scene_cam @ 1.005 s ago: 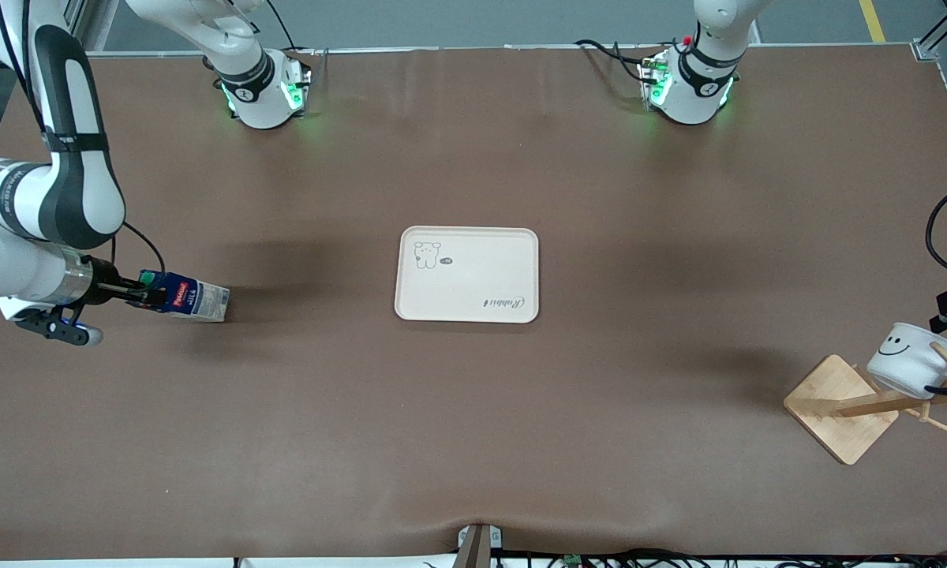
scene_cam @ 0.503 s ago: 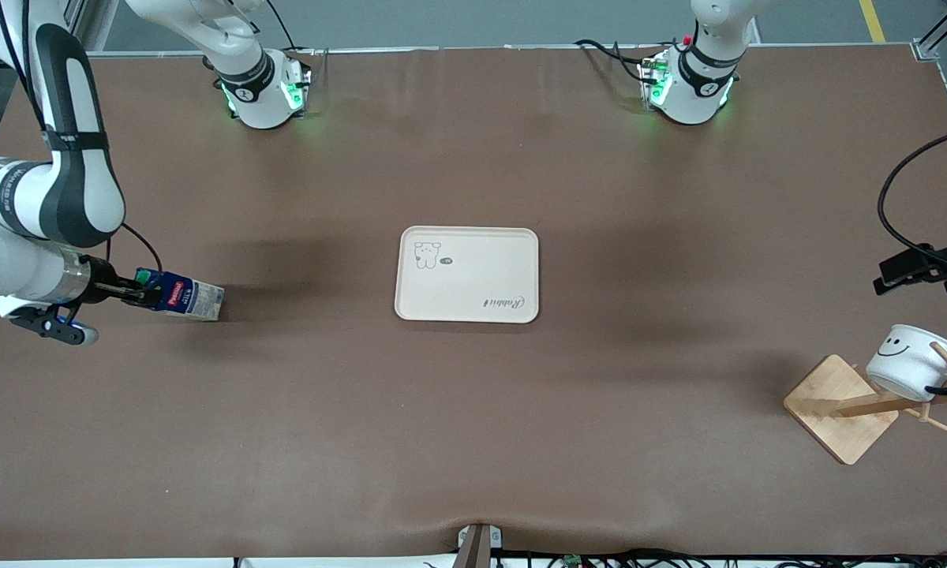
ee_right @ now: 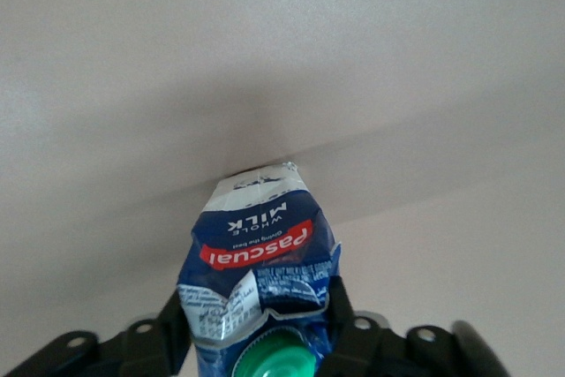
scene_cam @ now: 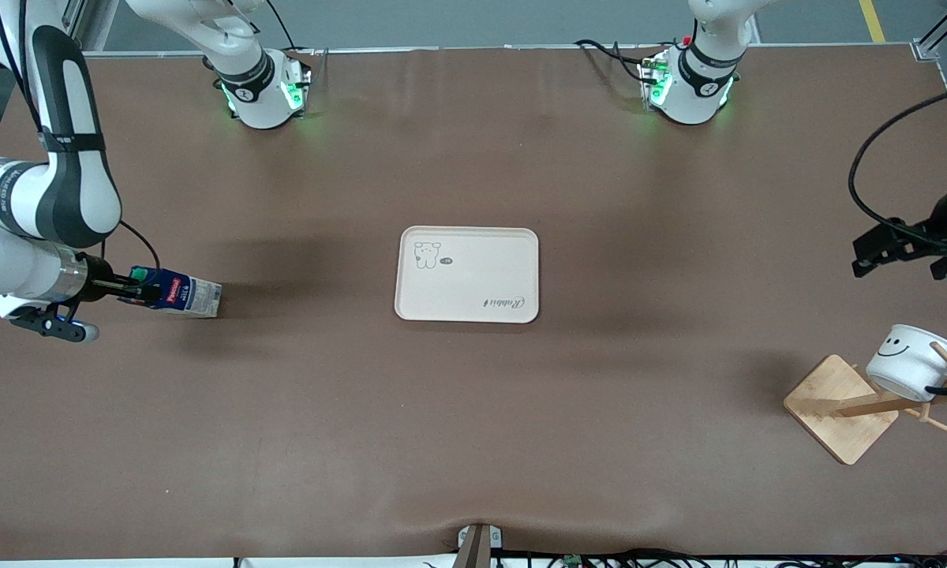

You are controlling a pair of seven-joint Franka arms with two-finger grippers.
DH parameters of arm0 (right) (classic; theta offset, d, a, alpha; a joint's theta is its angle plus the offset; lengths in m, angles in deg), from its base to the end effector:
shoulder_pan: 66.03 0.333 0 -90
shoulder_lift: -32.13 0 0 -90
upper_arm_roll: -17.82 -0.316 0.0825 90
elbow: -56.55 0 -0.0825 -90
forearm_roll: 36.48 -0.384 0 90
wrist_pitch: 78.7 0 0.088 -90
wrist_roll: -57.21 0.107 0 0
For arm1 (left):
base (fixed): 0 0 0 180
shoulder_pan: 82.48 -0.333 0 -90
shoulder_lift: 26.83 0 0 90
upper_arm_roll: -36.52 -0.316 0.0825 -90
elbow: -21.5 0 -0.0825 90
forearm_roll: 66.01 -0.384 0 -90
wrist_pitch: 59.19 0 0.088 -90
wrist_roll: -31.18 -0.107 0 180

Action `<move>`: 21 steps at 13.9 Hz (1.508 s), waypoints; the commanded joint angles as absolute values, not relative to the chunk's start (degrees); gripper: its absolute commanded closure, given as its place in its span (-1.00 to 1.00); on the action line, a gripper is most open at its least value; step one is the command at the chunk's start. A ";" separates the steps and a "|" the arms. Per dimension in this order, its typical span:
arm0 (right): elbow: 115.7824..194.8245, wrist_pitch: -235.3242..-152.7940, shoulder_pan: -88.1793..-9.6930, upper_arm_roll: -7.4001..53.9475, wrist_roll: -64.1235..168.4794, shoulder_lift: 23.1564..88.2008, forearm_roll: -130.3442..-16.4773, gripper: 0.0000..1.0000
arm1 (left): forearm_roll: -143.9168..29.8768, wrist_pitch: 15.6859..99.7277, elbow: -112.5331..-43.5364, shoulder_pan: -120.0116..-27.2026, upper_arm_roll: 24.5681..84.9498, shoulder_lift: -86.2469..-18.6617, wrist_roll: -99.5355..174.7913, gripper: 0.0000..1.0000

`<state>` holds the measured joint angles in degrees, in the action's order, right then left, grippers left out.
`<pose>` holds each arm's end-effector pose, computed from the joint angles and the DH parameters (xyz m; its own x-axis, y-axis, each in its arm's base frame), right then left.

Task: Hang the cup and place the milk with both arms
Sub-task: 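Release the mug and raise the left gripper while lowering the milk, then open the right gripper and withdraw it from the milk carton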

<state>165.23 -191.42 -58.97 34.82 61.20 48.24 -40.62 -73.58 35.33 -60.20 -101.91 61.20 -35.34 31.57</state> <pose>0.5862 -0.0903 0.3460 0.9434 -0.2694 -0.1936 -0.2678 -0.9628 0.0349 0.6050 -0.0219 0.6219 0.9924 -0.0851 0.0888 -0.0791 -0.9944 -0.0696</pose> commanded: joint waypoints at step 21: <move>145.96 -187.29 -56.63 34.00 60.02 48.04 -40.61 -1.00 | -66.19 27.56 -70.70 -78.96 40.30 -19.80 38.47 -1.00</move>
<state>151.05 -191.74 -56.57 34.02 60.18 47.76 -40.61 -66.88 27.17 -69.88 -78.87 40.61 -20.93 37.84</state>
